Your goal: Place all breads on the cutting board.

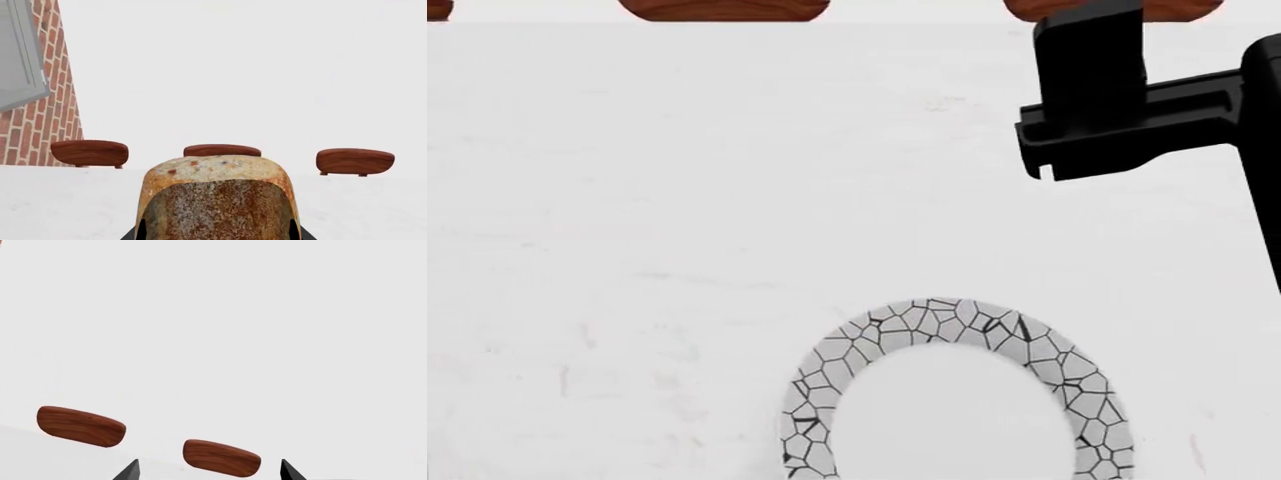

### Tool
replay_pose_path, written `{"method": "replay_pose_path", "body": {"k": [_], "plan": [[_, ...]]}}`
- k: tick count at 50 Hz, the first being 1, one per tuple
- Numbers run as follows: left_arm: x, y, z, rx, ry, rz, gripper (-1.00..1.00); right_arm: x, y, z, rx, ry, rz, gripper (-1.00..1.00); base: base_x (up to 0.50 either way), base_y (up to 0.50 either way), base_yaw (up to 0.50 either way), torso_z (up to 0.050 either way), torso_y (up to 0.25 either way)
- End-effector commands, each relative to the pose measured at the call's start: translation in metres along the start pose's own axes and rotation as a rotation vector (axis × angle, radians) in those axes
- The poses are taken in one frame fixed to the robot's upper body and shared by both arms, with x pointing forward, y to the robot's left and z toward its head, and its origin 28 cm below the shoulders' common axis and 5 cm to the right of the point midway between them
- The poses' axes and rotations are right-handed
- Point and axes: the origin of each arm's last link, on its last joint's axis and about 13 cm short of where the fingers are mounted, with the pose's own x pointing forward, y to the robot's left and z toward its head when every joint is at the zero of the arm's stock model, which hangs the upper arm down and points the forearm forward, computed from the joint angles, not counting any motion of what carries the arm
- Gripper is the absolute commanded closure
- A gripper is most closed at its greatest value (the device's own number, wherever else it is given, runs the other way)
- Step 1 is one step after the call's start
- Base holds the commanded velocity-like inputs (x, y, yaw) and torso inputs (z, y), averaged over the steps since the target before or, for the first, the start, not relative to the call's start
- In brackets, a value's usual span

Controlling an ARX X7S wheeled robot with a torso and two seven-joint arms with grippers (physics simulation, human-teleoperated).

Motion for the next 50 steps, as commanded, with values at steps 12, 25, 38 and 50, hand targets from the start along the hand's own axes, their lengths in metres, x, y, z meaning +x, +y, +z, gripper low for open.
{"method": "replay_pose_path", "body": {"k": [12,25,38,50], "plan": [[-0.0006,-0.0036,0.0030,-0.032,-0.046,-0.005,1.00,-0.0002,0.0027,-0.0031,0.003,0.001,0.019,-1.00,0.06,0.50,0.00,0.000,0.000],[-0.0008,-0.0039,0.0040,-0.027,-0.047,-0.005,1.00,-0.0002,0.0022,-0.0021,-0.002,0.004,0.018,-1.00,0.09,0.50,0.00,0.000,0.000],[0.0026,-0.0046,0.0012,-0.021,-0.025,-0.009,1.00,0.0007,0.0039,-0.0039,-0.004,0.006,0.025,-1.00,0.10,0.50,0.00,0.000,0.001],[0.0031,-0.0060,0.0000,-0.029,-0.013,-0.039,1.00,0.0002,0.0029,-0.0040,-0.003,0.005,0.026,-1.00,0.10,0.50,0.00,0.000,0.000]]}}
